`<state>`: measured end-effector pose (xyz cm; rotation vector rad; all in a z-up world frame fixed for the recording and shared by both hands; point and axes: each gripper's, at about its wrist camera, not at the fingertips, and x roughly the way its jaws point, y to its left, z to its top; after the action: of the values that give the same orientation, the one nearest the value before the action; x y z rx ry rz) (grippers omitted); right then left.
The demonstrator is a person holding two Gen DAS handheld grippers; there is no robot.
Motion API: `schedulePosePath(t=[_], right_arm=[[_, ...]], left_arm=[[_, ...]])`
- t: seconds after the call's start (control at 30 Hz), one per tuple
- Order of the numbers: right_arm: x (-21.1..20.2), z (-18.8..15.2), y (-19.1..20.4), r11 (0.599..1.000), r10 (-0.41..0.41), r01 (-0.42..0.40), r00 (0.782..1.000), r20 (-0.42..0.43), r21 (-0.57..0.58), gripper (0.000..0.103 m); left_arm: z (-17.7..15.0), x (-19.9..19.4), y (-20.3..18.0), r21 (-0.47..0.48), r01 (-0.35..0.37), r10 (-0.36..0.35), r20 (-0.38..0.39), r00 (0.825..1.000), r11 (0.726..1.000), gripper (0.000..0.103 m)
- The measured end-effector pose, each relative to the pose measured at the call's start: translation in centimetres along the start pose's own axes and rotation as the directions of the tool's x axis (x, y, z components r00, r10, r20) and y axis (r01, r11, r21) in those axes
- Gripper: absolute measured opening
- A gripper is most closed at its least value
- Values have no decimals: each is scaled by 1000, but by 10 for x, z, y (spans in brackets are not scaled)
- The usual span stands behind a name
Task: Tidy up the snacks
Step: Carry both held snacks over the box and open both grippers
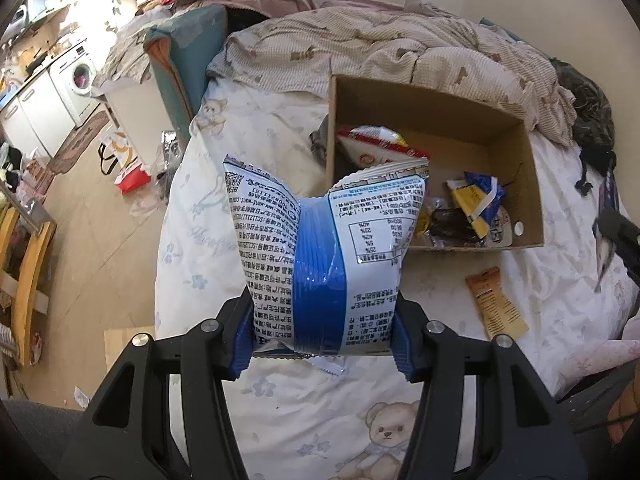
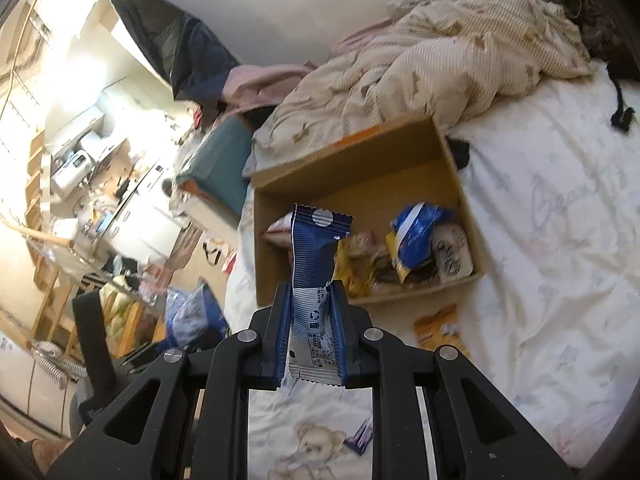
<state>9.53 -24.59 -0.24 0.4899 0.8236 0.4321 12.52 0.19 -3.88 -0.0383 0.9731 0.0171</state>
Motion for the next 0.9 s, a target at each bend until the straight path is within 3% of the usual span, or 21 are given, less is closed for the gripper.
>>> schedulePosePath(t=[0.13,0.23,0.33,0.67,0.9], right_arm=[[-1,17,-5,1000,-1,1,999,44,14,20],[4,24,-17,993,71,-75,996,46,91,20],[12,29,-27,986,82,-88,996,44,143,20],[40,53,-37,991,20,-24,999,31,131,20],[56,68,-46,993,-21,18,999,26,117,20]], left_arm=[[12,-4,-4,2,43,-43,12,999,999,51],[19,-3,-7,17,41,-42,36,998,999,51],[27,3,-9,9,64,-64,18,998,998,51],[68,20,-24,65,58,-63,66,996,996,51],[86,45,-26,56,84,-88,64,994,995,51]])
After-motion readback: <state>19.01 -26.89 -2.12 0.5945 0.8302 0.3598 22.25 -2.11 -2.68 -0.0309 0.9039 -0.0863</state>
